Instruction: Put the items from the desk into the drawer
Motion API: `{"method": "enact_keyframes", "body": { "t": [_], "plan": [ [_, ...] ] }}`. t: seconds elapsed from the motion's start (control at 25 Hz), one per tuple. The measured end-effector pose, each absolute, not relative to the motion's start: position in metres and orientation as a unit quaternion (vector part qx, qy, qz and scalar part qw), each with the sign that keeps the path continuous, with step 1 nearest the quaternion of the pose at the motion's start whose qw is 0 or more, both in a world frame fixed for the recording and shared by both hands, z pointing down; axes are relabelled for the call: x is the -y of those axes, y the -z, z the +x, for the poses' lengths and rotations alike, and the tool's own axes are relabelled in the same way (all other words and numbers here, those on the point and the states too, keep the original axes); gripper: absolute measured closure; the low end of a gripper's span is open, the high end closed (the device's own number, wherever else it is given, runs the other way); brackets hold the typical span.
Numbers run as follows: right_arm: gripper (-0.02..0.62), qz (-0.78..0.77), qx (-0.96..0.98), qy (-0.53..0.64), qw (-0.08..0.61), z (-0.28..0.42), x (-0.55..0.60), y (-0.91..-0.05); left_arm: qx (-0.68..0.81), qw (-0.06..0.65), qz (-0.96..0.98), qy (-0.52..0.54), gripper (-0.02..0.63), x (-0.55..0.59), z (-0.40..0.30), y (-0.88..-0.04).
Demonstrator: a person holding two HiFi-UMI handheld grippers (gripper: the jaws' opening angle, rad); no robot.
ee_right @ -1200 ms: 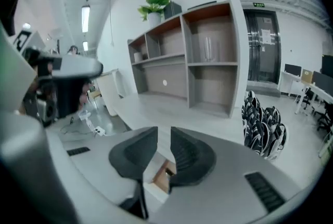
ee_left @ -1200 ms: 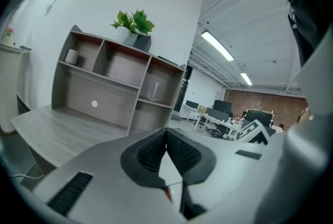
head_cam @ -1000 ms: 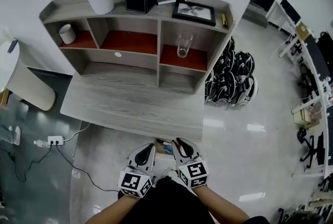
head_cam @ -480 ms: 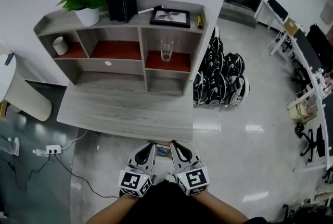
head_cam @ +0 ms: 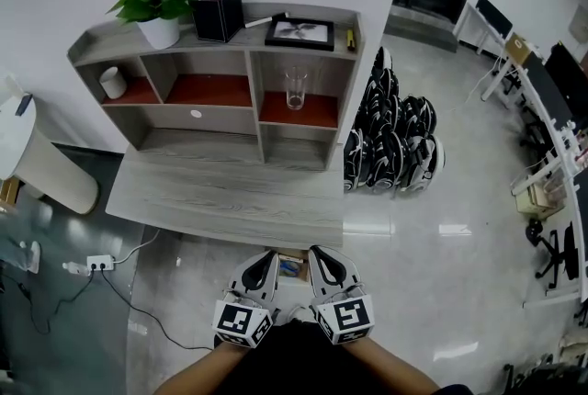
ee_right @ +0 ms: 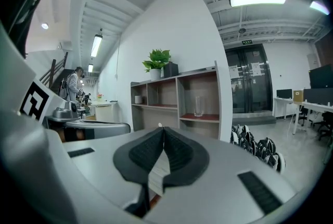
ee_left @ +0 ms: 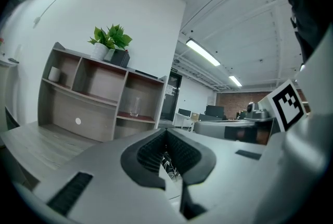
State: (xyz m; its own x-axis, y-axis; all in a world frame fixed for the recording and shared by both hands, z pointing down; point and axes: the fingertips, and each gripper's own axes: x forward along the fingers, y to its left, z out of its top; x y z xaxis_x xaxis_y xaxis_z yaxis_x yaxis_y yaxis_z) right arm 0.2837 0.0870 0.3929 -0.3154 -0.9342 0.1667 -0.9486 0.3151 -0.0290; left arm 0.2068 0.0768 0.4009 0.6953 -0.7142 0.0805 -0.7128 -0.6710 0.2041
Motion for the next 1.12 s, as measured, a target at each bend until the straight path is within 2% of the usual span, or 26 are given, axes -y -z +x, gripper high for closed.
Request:
{"method": "enact_keyframes", "body": {
  "t": [0.36,1.12],
  "plan": [
    [0.577,0.584,0.806,-0.051,0.083,0.282,-0.089,-0.4,0.392,0.107,0.914,0.004,0.594,-0.08,0.208,-0.398],
    [0.577,0.57,0.816,-0.043,0.082,0.27,-0.094,-0.393,0.4,0.101,0.911,0.003,0.594,-0.083,0.203,-0.399]
  ]
}}
